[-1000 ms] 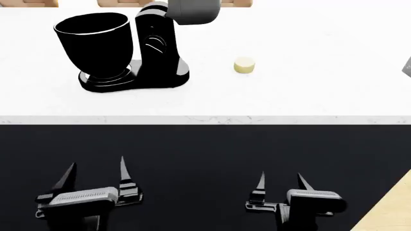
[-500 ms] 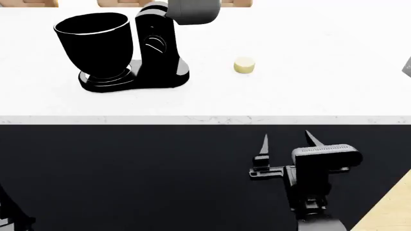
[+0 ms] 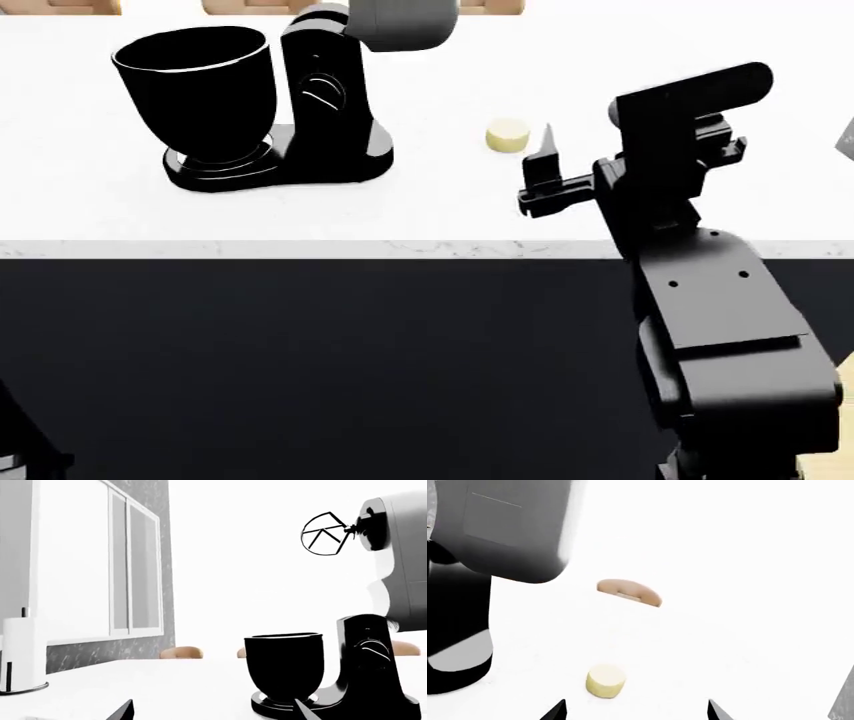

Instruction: Place the cheese in the stand mixer bowl.

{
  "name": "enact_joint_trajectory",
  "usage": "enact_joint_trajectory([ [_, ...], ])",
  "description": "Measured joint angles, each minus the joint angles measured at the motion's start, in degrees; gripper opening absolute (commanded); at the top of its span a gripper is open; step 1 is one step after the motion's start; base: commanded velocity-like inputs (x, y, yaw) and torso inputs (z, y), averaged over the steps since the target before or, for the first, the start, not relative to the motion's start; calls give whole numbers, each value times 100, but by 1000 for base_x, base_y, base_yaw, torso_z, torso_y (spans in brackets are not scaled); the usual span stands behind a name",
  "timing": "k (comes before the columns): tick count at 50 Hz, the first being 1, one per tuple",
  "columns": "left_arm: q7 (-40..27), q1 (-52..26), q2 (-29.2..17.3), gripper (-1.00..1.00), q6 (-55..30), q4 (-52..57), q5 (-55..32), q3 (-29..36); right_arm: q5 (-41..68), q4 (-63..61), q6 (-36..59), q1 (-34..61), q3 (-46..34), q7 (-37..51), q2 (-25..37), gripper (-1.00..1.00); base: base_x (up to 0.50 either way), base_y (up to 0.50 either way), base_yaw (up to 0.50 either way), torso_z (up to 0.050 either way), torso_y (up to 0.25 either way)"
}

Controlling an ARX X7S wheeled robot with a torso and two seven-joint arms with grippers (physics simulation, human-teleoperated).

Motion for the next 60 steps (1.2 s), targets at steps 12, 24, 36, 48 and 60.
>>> enact_joint_trajectory([
  [12,2,17,4,100,20,-31,-16,-36,52,1018,-289,574,-143,-84,-47,100,0,183,0,0,0],
  [24,16,-30,10,100,-7,-82,8,11,112,1403,-418,754,-188,-82,-58,100,0,333,0,0,0],
  [36,40,-104,17,100,-45,-125,26,97,189,1730,-428,896,-127,-71,-69,100,458,0,0,0,0],
  [48,69,-131,40,100,-35,-173,23,106,311,2191,-649,763,7,-14,-141,100,83,0,0,0,0],
  [60,92,-166,56,100,-44,-213,21,129,369,2755,-1066,653,103,75,-164,100,0,0,0,0,0],
])
